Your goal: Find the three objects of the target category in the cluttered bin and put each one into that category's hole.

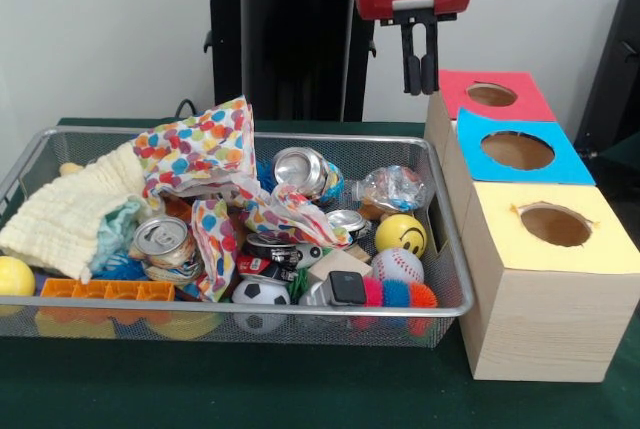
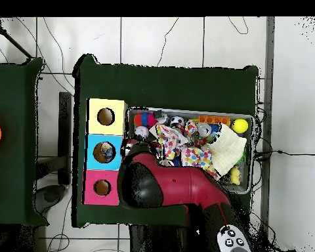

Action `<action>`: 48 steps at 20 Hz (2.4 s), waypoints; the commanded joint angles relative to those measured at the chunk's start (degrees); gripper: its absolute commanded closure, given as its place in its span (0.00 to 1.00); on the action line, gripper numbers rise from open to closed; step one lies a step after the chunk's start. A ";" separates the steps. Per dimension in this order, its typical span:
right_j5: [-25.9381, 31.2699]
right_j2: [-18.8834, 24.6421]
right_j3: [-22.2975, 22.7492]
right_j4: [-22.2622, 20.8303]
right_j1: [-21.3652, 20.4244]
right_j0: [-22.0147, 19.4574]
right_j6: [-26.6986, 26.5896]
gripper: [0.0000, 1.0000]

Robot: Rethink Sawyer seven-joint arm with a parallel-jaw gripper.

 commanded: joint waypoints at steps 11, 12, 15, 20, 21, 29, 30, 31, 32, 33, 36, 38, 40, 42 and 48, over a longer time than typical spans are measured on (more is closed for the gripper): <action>-5.98 -18.97 1.83 5.36 10.43 9.97 16.35 1.00; -6.62 -18.87 1.95 5.76 11.03 9.69 16.19 1.00; -10.30 -15.78 3.40 6.81 12.81 7.36 15.92 1.00; -12.85 -2.59 9.19 8.10 10.82 -2.90 16.77 1.00; -11.60 -0.41 10.03 8.89 9.19 -4.51 16.66 1.00; -14.10 7.73 14.45 12.52 8.50 -7.70 18.65 1.00; -15.65 7.34 14.52 12.58 9.49 -7.14 18.73 1.00; -16.48 7.26 14.72 12.78 10.29 -6.84 18.86 1.00; -17.73 7.15 14.82 12.81 11.10 -6.49 19.08 1.00; -18.54 6.95 14.82 12.86 11.72 -6.28 19.16 1.00; -19.61 7.22 15.40 12.88 12.47 -5.97 19.76 1.00; -19.58 7.93 15.62 12.75 12.68 -6.25 19.96 1.00; -20.50 8.61 15.80 12.51 13.61 -6.13 20.39 1.00; -21.36 8.69 15.08 12.17 14.95 -5.83 20.32 1.00; -21.99 9.82 12.86 10.30 17.89 -6.09 18.50 1.00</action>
